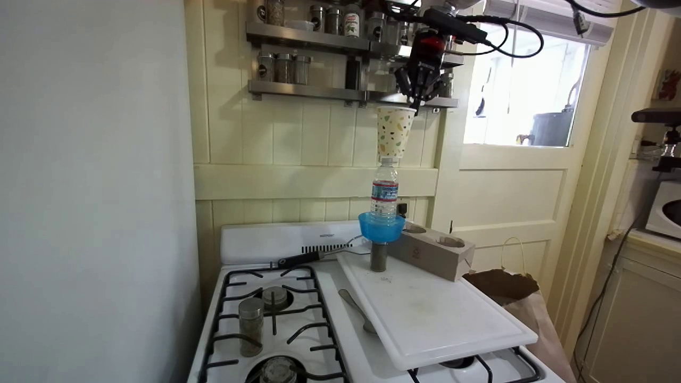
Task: Place the coffee cup on top of the water bottle.
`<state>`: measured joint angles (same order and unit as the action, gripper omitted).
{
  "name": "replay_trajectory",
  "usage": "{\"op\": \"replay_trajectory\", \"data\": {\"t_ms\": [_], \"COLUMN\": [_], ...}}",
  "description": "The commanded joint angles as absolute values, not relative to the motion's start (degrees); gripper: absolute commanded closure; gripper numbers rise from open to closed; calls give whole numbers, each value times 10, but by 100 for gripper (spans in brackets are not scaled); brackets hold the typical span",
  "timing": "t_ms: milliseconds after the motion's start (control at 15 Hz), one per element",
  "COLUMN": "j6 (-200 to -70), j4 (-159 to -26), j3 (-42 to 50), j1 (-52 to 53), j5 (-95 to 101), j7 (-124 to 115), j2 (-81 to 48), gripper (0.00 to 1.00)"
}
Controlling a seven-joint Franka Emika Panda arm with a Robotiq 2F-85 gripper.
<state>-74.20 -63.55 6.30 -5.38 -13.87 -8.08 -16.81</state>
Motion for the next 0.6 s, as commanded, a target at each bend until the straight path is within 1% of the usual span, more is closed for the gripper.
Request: {"op": "replay_trajectory", "data": {"t_ms": [0,533], "j6": [-744,-746], "j4": [-623,-604], "j3": [64,64], "j1": [-50,-51], "j5": [-129,-133], "j7": [-91,-96], "j2": [-175,-189], "gripper": [99,99]}}
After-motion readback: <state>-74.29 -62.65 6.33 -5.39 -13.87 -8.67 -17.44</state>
